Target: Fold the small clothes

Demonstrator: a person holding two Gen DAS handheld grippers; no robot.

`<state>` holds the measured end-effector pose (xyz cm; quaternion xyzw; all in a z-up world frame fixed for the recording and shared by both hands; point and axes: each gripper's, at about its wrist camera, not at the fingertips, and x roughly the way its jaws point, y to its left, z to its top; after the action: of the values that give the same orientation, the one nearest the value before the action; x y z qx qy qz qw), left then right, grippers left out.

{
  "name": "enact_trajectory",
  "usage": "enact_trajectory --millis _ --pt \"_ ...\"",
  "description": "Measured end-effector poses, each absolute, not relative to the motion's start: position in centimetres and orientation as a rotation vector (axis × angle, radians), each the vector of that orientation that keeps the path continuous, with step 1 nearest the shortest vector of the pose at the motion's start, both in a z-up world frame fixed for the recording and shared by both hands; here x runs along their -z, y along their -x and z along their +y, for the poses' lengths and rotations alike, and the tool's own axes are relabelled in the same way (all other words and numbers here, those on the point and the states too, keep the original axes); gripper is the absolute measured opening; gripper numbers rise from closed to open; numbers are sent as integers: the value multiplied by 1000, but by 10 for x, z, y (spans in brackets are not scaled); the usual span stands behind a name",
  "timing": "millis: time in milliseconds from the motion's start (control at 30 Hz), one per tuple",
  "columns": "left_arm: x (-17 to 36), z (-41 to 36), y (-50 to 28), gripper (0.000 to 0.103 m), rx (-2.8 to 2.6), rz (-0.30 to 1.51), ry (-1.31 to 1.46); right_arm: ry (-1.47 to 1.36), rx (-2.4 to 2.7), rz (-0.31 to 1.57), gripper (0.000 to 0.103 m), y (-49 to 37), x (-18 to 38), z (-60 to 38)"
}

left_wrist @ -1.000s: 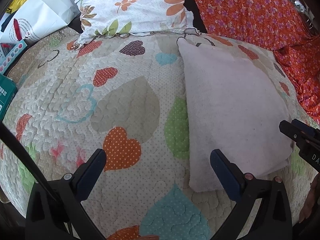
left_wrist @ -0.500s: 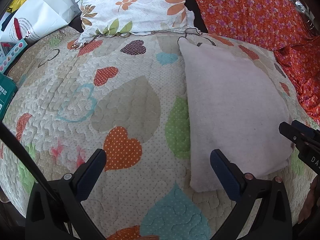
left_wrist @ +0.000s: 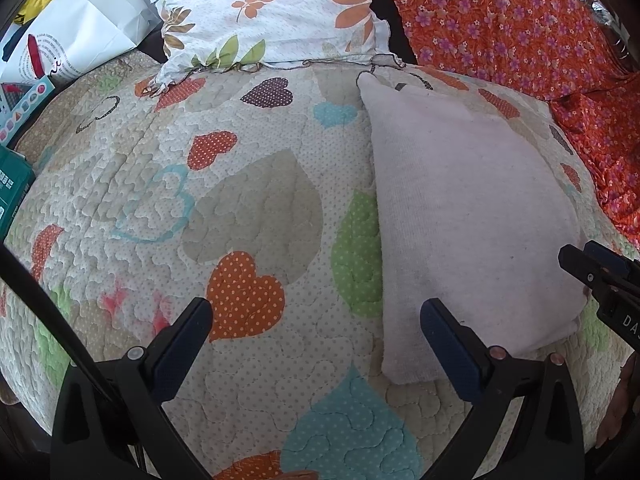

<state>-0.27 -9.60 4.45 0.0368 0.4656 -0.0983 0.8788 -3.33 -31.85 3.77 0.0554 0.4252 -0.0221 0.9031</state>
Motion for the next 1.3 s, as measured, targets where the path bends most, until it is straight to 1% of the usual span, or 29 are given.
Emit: enact_trajectory --millis 667,1300 --pt "-44 -93 0 103 193 977 -60 -112 41 863 63 36 -39 -315" --pt "-47 -87 -7 103 175 987 -31 -29 28 853 64 39 -41 -297"
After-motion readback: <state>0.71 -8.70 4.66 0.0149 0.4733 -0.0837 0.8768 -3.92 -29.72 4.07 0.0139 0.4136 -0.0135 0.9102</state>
